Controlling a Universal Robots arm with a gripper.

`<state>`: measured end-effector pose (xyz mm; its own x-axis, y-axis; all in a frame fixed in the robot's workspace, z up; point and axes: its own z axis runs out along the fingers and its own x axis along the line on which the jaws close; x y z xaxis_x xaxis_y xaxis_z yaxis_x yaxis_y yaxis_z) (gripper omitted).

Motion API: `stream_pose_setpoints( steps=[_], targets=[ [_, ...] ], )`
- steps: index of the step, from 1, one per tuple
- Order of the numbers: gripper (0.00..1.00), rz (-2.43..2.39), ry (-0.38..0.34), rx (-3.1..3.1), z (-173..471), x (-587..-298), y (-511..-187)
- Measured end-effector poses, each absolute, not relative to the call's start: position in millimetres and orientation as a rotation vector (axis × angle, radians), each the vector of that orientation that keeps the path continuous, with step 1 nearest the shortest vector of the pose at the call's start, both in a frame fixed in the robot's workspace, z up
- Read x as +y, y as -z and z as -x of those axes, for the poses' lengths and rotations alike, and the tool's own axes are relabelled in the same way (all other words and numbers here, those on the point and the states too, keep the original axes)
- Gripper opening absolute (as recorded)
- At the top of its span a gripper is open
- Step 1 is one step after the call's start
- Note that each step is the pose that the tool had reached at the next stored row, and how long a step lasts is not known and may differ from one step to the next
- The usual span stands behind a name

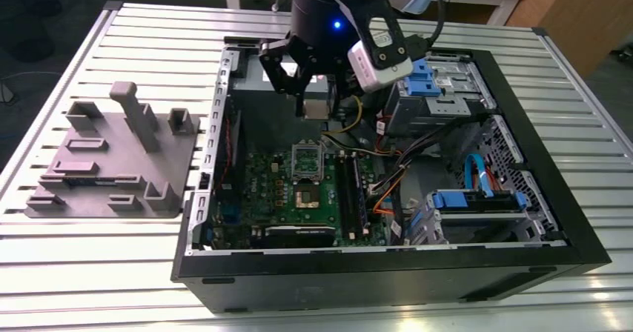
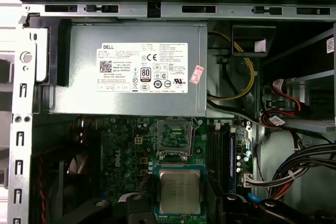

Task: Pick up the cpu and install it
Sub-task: 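Place the cpu into insertion slot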

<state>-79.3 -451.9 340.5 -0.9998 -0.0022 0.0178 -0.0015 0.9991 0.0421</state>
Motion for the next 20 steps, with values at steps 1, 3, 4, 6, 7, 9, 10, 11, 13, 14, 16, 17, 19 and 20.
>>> stream_pose_setpoints(
  steps=[1,3,4,6,7,9,10,11,13,14,16,17,19,20],
  targets=[
    [0.47,-0.003,0.065,-3.123,79.3,-451.9,-338.9],
    [0.47,-0.003,0.065,-3.123,78.5,-452.2,-335.4],
    [0.47,-0.003,0.065,-3.123,77.9,-452.6,-333.5],
    [0.47,-0.003,0.065,-3.123,77.7,-455.8,-330.1],
    [0.47,-0.003,0.065,-3.123,77.7,-457.5,-328.0],
    [0.47,-0.003,0.065,-3.123,77.7,-458.4,-326.4],
    [0.47,-0.003,0.062,-3.123,77.7,-458.4,-326.0],
    [0.47,-0.002,0.052,-3.123,77.7,-458.4,-325.4],
    [0.47,-0.002,0.025,-3.123,78.1,-458.5,-324.3],
    [0.47,-0.003,0.021,-3.122,78.0,-458.5,-323.7],
    [0.47,-0.003,0.017,-3.120,78.1,-458.6,-322.7],
    [0.47,-0.003,0.017,-3.119,78.0,-459.0,-321.1],
    [0.47,-0.005,0.017,-3.119,76.4,-459.2,-317.4],
    [0.47,-0.005,0.017,-3.119,75.7,-460.0,-315.7]
  ],
)
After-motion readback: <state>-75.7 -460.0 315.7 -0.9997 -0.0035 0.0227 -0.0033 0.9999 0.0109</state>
